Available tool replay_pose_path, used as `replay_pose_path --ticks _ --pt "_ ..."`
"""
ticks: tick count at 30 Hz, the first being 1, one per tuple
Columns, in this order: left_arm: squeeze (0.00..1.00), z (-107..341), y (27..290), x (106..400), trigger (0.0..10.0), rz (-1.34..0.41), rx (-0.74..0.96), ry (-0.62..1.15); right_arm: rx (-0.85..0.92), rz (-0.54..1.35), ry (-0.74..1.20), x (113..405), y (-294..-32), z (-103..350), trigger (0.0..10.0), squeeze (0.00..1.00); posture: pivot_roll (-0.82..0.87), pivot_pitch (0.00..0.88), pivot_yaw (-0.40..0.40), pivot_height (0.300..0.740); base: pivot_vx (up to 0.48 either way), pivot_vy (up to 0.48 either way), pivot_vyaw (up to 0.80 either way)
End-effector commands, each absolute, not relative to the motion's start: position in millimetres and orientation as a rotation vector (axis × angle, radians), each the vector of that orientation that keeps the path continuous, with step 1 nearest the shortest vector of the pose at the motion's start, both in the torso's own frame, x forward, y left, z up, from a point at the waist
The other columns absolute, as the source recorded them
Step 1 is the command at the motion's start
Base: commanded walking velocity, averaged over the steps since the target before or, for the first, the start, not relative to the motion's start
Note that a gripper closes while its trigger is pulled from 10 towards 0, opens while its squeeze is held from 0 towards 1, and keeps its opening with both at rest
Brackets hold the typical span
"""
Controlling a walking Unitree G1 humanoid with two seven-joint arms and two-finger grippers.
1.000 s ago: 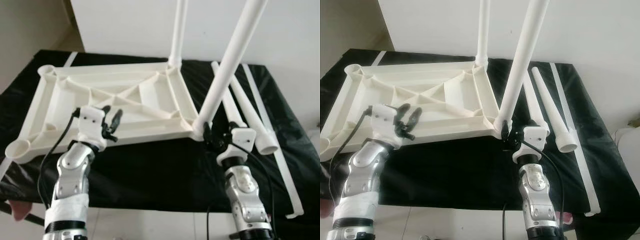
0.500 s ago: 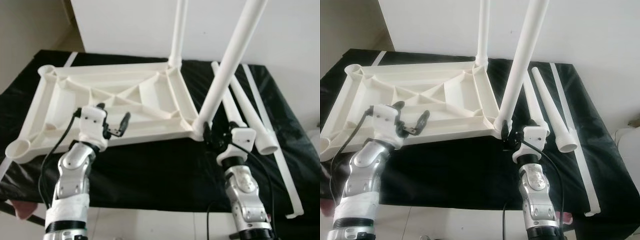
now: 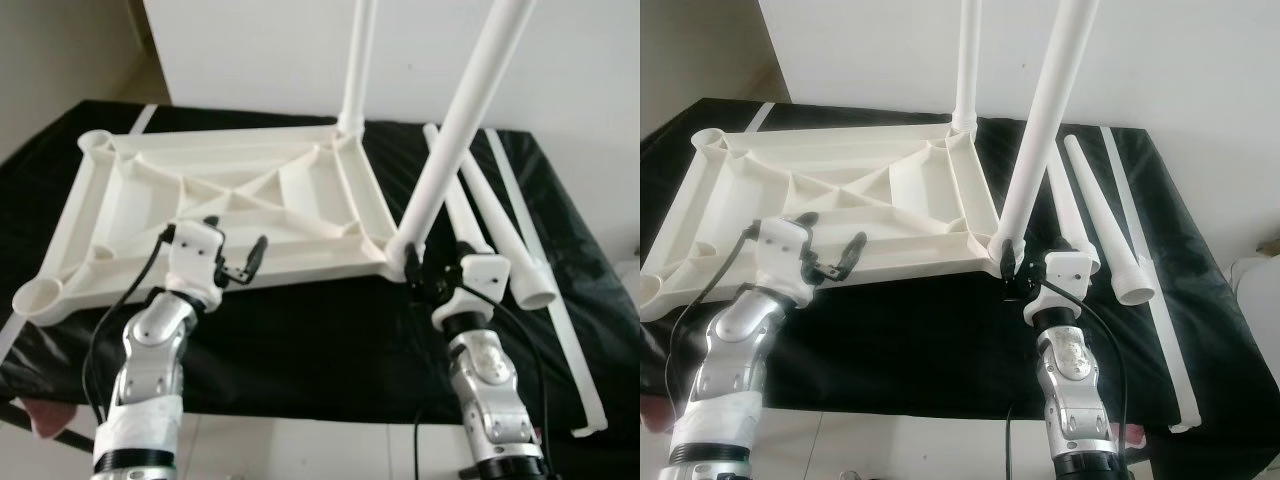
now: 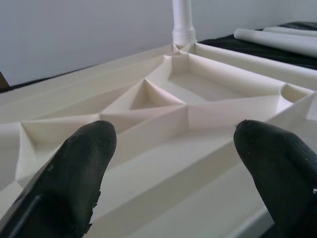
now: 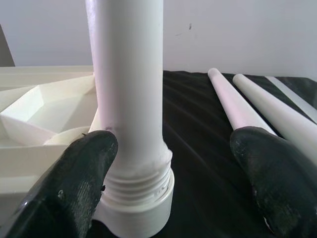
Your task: Building children table
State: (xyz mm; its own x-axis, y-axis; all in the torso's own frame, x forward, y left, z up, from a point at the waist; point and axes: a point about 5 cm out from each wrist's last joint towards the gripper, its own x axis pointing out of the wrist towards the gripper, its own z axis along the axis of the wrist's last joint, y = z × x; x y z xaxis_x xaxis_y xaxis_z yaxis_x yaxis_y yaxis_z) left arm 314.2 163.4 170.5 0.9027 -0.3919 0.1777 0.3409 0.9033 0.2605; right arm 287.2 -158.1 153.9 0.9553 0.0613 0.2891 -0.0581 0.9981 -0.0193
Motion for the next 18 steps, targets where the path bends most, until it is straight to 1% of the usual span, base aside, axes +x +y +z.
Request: replay_pose_path --ticks 1,9,18 --pt "0.0 169 169 315 10.0 -0.232 0.213 -0.232 0.0 0.073 -0.285 285 -157 152 10.0 0.0 -0.05 0.127 -0.015 0.74 0.0 0.0 0.0" --pt "0.0 167 160 314 10.0 -0.26 0.219 -0.226 0.021 0.148 -0.268 285 -151 150 10.0 0.0 -0.04 0.132 -0.018 0.74 0.0 0.0 0.0" --pt "0.0 166 158 314 10.0 -0.266 0.233 -0.222 0.006 0.175 -0.255 286 -150 149 10.0 0.0 -0.04 0.134 -0.021 0.74 0.0 0.0 0.0"
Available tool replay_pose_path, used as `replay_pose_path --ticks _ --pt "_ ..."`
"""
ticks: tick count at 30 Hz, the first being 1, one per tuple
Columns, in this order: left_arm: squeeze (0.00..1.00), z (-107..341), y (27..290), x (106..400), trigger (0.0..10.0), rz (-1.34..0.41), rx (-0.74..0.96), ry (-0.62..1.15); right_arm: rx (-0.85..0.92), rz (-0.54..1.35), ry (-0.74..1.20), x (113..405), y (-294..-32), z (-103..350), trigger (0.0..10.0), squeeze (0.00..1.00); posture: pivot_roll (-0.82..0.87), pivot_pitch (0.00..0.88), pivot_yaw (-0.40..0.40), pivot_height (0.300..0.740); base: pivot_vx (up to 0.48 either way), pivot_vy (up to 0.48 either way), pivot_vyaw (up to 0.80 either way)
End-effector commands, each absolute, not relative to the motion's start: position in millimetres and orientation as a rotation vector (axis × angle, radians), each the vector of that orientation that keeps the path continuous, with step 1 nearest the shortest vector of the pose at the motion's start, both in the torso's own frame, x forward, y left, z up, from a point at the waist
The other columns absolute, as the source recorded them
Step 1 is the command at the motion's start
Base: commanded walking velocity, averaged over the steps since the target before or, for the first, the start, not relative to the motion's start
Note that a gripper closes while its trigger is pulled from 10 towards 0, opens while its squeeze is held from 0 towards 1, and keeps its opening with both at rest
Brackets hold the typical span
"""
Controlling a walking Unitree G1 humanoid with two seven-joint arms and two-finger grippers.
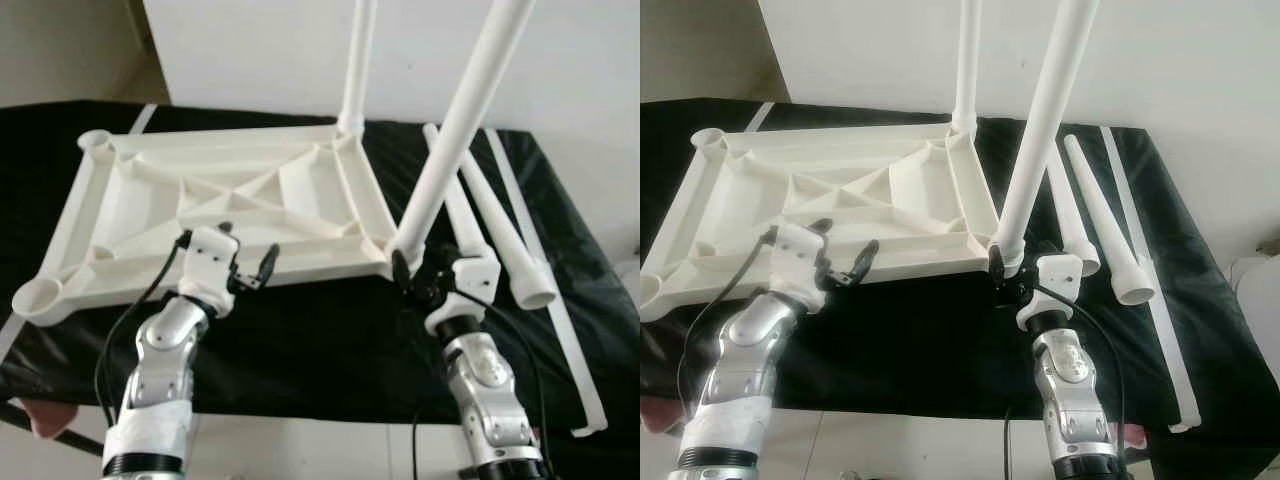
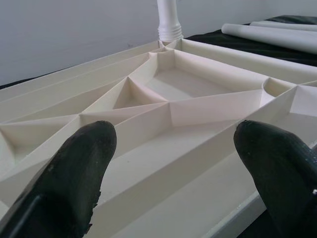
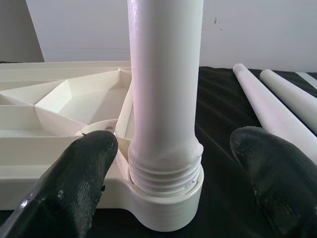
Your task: Building children table
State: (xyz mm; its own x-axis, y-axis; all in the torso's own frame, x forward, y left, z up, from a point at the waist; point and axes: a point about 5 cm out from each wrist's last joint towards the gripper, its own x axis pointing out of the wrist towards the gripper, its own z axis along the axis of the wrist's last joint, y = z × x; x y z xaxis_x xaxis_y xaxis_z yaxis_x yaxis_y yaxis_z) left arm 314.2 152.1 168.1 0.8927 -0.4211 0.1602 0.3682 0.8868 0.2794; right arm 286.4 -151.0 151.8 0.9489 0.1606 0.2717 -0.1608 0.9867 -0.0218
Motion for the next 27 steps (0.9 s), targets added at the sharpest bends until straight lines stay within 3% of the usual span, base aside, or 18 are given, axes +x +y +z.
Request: replay_pose_path --ticks 1,27 --pt "0.0 165.7 158.2 314.5 10.0 -0.265 0.235 -0.222 0.006 0.183 -0.254 286.6 -149.8 148.5 10.0 0.0 -0.04 0.134 -0.021 0.74 0.0 0.0 0.0" --pt "0.0 168.3 161.1 315.8 10.0 -0.257 0.247 -0.232 0.008 0.259 -0.25 290.8 -145.7 149.6 10.0 0.0 -0.03 0.113 -0.03 0.74 0.0 0.0 0.0"
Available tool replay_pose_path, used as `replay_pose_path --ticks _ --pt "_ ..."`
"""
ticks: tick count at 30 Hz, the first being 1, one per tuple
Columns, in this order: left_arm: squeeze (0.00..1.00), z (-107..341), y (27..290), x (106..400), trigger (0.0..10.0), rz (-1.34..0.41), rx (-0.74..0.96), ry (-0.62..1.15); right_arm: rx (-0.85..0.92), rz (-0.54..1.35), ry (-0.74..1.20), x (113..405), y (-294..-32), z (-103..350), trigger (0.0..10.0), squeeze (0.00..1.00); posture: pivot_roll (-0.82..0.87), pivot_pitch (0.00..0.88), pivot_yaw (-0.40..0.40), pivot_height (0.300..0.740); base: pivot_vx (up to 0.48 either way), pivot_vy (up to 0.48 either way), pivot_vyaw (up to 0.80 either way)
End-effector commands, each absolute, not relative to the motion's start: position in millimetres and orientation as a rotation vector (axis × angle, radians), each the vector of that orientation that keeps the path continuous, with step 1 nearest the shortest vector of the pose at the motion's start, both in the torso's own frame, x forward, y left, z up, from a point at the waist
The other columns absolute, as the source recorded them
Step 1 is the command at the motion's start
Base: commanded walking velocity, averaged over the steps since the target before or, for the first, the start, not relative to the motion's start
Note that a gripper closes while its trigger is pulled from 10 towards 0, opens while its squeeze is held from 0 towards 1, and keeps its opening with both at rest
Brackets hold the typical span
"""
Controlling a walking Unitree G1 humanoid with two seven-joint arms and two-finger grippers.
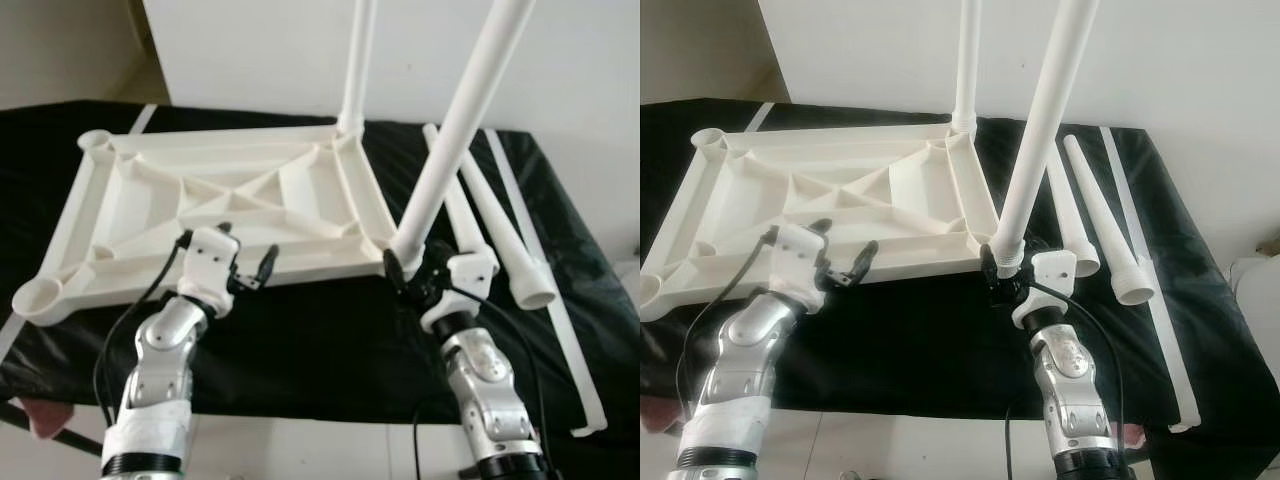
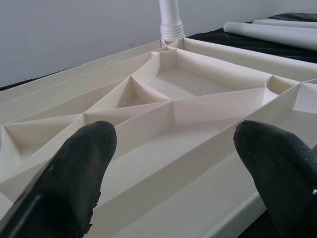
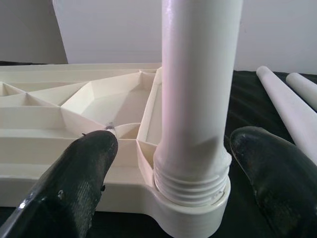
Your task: Building children table
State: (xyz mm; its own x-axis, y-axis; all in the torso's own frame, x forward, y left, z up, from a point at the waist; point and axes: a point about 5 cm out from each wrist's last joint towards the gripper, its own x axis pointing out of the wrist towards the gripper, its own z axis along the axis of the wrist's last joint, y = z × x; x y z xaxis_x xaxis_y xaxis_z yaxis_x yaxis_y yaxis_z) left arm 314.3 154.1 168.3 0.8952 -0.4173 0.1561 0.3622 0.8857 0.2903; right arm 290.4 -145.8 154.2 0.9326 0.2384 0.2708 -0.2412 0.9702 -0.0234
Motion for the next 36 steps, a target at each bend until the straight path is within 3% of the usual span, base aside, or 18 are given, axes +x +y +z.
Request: replay_pose_path --ticks 1,36 --pt "0.0 168.4 161.2 315.7 10.0 -0.257 0.247 -0.232 0.009 0.263 -0.249 291.0 -145.4 149.5 10.0 0.0 -0.03 0.112 -0.031 0.74 0.0 0.0 0.0" --pt "0.0 167.8 155.2 313.4 10.0 -0.357 0.272 -0.228 0.015 0.266 -0.251 293.1 -144.4 150.8 10.0 0.0 -0.04 0.132 -0.015 0.74 0.0 0.0 0.0"
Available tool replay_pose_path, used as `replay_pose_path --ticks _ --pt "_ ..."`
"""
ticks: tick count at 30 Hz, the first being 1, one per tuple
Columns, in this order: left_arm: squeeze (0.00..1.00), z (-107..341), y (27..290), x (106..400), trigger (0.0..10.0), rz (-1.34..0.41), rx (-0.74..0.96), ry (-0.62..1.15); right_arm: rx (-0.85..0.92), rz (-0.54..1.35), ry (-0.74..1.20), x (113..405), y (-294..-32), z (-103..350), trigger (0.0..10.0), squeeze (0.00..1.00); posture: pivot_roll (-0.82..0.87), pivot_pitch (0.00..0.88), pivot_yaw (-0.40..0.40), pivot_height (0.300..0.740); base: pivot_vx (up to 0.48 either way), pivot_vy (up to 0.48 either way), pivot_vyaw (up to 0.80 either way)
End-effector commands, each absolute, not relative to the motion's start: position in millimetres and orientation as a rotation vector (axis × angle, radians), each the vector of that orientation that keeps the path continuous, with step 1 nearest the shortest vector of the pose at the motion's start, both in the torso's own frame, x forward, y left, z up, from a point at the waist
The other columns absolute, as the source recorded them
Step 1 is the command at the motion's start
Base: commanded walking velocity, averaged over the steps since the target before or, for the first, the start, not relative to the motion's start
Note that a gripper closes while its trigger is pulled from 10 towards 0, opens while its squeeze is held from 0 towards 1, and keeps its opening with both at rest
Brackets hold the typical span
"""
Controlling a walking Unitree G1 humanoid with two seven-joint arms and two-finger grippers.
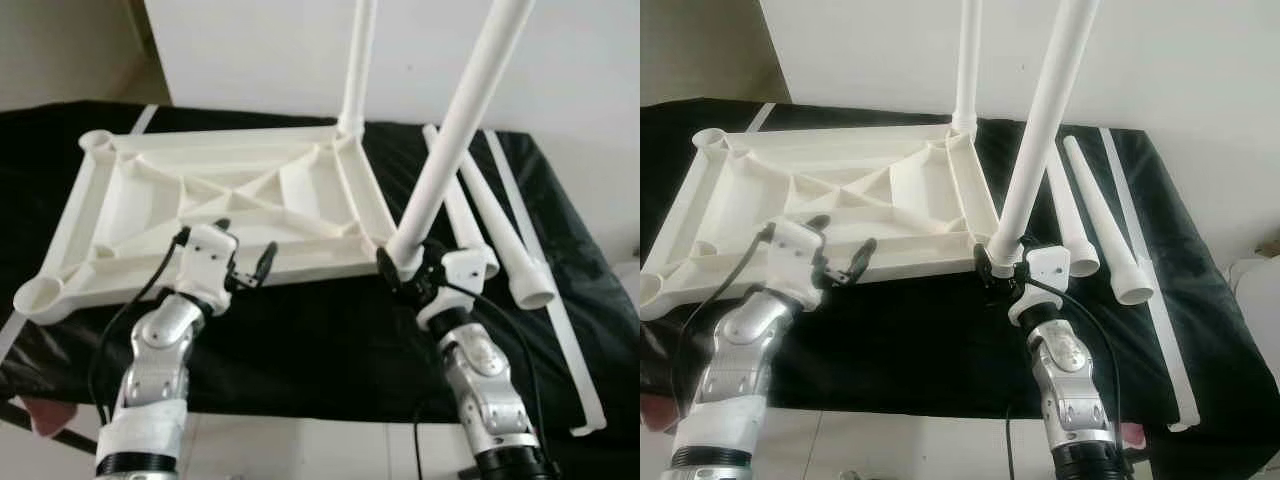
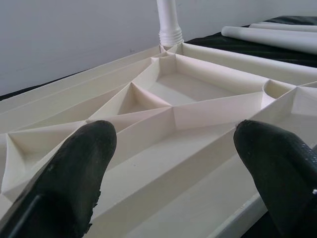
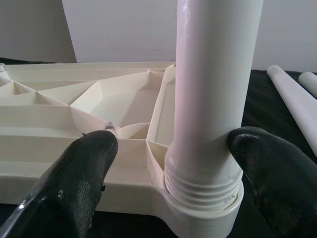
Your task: Building children table
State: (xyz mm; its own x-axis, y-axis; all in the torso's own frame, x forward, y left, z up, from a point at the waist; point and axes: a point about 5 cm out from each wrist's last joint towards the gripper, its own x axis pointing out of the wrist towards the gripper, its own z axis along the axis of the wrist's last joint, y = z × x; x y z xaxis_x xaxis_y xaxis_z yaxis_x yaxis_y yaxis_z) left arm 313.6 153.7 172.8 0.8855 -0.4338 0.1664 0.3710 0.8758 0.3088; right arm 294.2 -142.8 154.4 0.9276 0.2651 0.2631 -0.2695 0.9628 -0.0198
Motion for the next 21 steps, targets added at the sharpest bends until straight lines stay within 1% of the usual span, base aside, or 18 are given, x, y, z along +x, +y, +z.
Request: replay_pose_path --ticks 1,21 --pt "0.0 167.5 154.7 313.6 10.0 -0.356 0.274 -0.226 0.015 0.264 -0.251 292.5 -144.6 150.3 10.0 0.0 -0.04 0.133 -0.015 0.74 0.0 0.0 0.0" --pt "0.0 166.2 157.3 313.5 10.0 -0.327 0.276 -0.214 0.026 0.263 -0.243 290.9 -144.5 148.0 10.0 0.0 -0.03 0.136 -0.017 0.74 0.0 0.0 0.0"
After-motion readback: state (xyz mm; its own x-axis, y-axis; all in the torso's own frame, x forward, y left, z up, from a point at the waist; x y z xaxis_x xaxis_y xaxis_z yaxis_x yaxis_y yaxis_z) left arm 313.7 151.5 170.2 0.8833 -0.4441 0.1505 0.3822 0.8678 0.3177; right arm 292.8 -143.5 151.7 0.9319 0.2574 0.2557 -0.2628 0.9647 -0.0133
